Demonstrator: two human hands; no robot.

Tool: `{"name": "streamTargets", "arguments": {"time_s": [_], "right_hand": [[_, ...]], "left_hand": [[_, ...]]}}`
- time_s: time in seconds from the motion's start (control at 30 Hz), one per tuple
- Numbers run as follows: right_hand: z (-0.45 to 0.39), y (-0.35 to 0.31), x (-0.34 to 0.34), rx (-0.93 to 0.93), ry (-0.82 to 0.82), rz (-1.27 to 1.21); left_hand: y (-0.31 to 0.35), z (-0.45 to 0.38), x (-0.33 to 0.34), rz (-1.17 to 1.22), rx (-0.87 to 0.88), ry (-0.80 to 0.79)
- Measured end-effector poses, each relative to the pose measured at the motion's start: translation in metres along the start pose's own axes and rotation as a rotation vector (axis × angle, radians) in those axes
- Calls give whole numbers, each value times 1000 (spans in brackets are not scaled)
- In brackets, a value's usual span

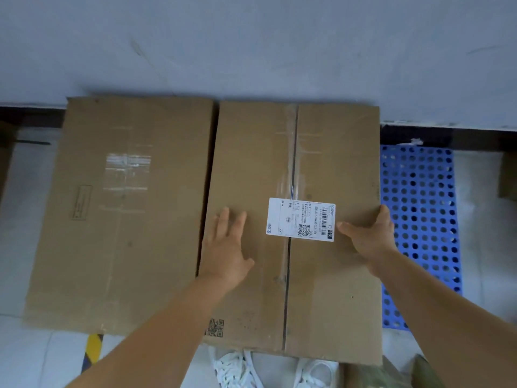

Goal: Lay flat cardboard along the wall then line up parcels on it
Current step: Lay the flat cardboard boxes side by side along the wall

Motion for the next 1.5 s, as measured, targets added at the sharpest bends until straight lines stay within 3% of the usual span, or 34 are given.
{"name": "streamTargets", "arguments": {"time_s": [0.1, 0.53, 0.67, 0.8, 1.17, 1.5], "right_hand": [[-1, -4, 1, 7, -2, 7], [-1, -15, -7, 8, -85, 60], [43, -29, -26, -14, -30, 153], [97, -48, -63, -181, 13, 213], [260, -109, -197, -254, 163, 245], [412, -73, -294, -101, 386, 124]], "left_hand": [[9, 11, 10, -87, 35, -93], [18, 10, 2, -132, -25, -163], [35, 36, -33, 71, -49, -30], [71, 76, -73, 191, -12, 45], [196, 206, -181, 240, 261, 87], [280, 341, -220, 132, 697, -23]]}}
Point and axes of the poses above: each hand's wrist, its own z-axis away from the middle knuckle, its own x-axis out of the palm, y = z × x, the point moved 3 cm from there along -z, towards the middle knuckle, and after that the axes turned 1 degree about -z, right-handed, at the moved point
